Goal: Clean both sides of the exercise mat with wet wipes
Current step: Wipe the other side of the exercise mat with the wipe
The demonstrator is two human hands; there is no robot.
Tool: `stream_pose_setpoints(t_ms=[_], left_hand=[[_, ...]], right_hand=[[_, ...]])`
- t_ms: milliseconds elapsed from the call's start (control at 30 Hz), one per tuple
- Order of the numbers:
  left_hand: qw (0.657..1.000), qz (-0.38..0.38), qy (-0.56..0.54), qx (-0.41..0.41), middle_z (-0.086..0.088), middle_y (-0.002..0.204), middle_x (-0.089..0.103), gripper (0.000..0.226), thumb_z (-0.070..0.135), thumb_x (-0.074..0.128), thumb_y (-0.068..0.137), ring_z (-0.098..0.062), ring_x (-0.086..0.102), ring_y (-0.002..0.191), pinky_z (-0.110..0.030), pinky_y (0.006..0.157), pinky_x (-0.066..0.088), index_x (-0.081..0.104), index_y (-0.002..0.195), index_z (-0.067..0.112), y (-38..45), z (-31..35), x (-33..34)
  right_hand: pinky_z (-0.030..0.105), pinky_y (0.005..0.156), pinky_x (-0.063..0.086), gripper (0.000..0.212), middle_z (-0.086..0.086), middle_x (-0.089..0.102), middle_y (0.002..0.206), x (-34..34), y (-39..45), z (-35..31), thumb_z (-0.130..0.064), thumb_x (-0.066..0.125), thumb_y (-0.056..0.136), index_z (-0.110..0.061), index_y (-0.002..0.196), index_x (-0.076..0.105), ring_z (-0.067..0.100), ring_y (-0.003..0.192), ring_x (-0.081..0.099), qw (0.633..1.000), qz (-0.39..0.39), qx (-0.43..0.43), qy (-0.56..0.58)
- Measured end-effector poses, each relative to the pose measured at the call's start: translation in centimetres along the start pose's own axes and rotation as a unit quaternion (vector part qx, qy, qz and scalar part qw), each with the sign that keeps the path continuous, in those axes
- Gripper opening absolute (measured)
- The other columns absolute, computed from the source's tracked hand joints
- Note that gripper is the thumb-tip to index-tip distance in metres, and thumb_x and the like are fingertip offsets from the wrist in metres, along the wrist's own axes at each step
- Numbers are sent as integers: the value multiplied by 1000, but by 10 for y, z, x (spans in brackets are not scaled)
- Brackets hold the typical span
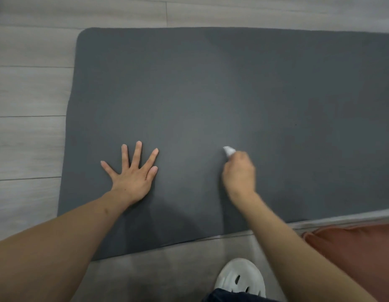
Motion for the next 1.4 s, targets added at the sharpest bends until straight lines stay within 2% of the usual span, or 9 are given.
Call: stream_pose_setpoints(t_ms=[133, 200, 433, 600, 700, 967, 1133, 1233, 1400], left_hand=[[1000, -16, -4, -1, 15, 162, -40, 52, 65, 3, 103, -25, -42, 148, -83, 106, -18, -23, 148, 66, -2, 0, -1], [1000, -9, -2, -1, 15, 162, -40, 52, 65, 4, 103, -25, -42, 148, -82, 106, -18, -23, 148, 66, -1, -1, -3], [1000, -19, 6, 1, 12, 161, -42, 53, 62, 2, 104, -28, -43, 147, -84, 105, -16, -26, 148, 63, -2, 2, -3], [1000, -14, 4, -5, 13, 163, -39, 53, 62, 4, 104, -27, -41, 149, -84, 107, -14, -24, 148, 64, -3, 1, -2], [1000, 4, 0, -7, 15, 164, -37, 52, 62, 4, 104, -25, -40, 149, -83, 108, -14, -27, 146, 65, -6, 0, -4], [999, -31, 17, -2, 12, 158, -48, 51, 62, -1, 103, -30, -45, 146, -85, 105, -14, -39, 137, 63, -1, 4, -3], [999, -40, 9, -5, 15, 155, -50, 52, 63, 1, 103, -28, -45, 146, -84, 105, -16, -37, 137, 65, -2, 3, -2], [999, -33, 12, -3, 17, 146, -57, 52, 63, 2, 103, -27, -47, 145, -84, 106, -16, -38, 136, 65, 0, 2, -1], [999, -28, 17, -7, 14, 151, -54, 52, 63, 1, 103, -29, -46, 145, -85, 104, -15, -39, 136, 63, 1, 3, -1]], right_hand=[[40, 69, 57, 19, 9, 60, 92, 54, -83, -125, -7, 56, 86, -14, 102, 64, 30, 84, 61, 962, -136, -236, 33], [40, 55, 54, 11, 9, 55, 82, 47, -69, -108, -5, 65, 80, -11, 83, 56, 31, 73, 59, 956, -89, -278, 30], [50, 76, 47, 12, 26, 58, 96, -24, 47, 78, -7, 49, 92, 3, 92, 56, 47, 86, 58, 996, 45, 66, -33], [38, 90, 50, 39, 10, 66, 104, 46, -13, -78, -6, 52, 89, -22, 121, 67, 30, 97, 61, 989, -70, -126, 41], [43, 67, 57, 13, 12, 59, 86, 58, -39, -119, -2, 61, 82, -11, 92, 60, 33, 78, 59, 959, -92, -264, 34], [48, 79, 45, 14, 24, 59, 101, -6, 71, 42, -6, 48, 94, 2, 97, 58, 45, 91, 59, 998, 43, 46, -19], [39, 72, 55, 19, 11, 64, 90, 61, -10, -115, 2, 63, 79, -8, 95, 66, 31, 81, 61, 982, -72, -158, 69], [43, 61, 54, 11, 14, 57, 84, 60, 11, -96, 1, 63, 78, -5, 85, 58, 35, 76, 58, 964, -66, -254, 30], [47, 80, 46, 20, 21, 58, 105, 10, 95, 35, -10, 44, 97, -3, 108, 58, 43, 97, 57, 999, -19, -23, -28]])
Point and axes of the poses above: each hand's wrist, its own y-axis towards the middle knuckle, its own x-axis out of the palm, z = x × y, the point moved 8 cm from there along y, towards the middle knuckle
